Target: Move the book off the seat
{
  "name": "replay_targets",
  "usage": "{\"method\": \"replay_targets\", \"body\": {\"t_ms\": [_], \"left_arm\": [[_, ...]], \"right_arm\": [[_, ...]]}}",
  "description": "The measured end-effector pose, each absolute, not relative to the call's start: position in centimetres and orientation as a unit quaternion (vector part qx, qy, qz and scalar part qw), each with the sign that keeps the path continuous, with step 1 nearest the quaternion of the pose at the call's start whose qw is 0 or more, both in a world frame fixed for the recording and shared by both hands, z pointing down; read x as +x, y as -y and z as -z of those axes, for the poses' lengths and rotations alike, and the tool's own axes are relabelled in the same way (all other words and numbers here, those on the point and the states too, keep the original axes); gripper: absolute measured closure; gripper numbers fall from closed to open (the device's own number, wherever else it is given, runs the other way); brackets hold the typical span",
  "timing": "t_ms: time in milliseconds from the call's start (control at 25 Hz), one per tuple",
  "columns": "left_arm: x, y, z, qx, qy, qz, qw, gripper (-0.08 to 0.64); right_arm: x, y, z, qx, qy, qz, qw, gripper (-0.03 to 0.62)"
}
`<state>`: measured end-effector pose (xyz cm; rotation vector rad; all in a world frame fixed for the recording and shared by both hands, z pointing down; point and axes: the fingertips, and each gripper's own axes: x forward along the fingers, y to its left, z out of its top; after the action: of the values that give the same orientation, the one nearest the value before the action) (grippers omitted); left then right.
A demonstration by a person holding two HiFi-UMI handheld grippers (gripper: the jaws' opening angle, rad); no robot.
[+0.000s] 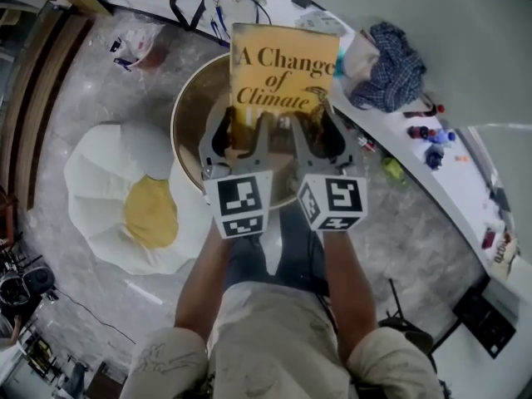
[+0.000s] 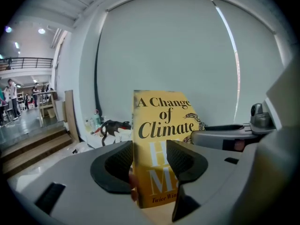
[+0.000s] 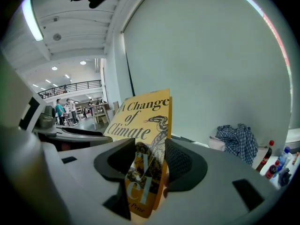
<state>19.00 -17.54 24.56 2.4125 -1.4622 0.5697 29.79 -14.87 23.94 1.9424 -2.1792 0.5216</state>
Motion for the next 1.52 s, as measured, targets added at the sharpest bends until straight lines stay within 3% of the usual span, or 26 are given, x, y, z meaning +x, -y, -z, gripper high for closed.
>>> {"method": "replay_targets", "body": {"t_ms": [1000,1520], "left_arm": [[21.1,15.4,-52.3,0.727,0.554,-0.288,0.286,0.327],[21.8,14.1,-60.4,0.711,0.543,-0.308,0.324,0.327]], "right_arm": [[32.1,15.9,-51.5,0.524,0.769,-0.295,0.219,0.39],[32.8,14.9,-59.8,0.51,0.753,-0.331,0.252,0.388]]}}
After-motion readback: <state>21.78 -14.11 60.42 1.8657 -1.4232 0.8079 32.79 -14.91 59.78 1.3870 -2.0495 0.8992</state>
